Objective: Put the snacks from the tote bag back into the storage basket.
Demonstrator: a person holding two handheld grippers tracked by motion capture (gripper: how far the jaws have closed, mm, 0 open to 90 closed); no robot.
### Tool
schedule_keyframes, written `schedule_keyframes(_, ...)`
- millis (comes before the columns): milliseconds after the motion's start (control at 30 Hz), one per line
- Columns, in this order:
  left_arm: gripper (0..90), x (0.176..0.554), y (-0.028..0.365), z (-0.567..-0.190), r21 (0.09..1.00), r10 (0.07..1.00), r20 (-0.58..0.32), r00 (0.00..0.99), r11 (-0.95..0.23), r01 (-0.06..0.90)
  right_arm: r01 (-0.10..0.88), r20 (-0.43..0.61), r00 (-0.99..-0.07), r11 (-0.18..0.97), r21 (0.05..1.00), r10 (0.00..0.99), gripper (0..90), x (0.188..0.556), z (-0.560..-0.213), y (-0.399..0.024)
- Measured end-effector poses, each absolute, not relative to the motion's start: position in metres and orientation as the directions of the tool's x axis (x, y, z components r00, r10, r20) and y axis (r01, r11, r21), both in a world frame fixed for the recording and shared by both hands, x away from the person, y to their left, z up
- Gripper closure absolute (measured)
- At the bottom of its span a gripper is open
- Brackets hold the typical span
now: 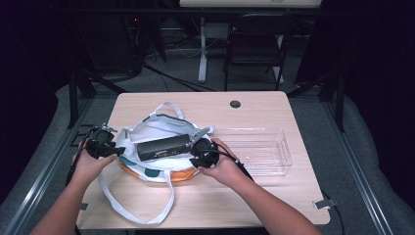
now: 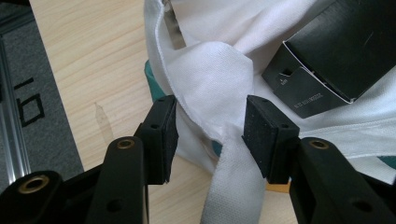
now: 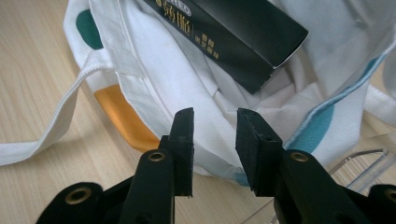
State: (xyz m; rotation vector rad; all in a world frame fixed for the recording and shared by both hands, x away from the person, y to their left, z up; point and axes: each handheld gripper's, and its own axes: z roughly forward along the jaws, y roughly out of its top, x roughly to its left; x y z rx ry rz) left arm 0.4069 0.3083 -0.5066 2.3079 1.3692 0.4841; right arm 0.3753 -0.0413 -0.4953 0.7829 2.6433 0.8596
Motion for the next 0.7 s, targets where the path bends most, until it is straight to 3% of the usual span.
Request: schedule_keyframes(700,56.2,0.399,0.305,-0.515,0.521,0.874,0.086,0.478,-0.449,0.726,0.418,-0.094,-0.769,0.61,0.673,0.632,62.6,0.388,-0.479,-0.057)
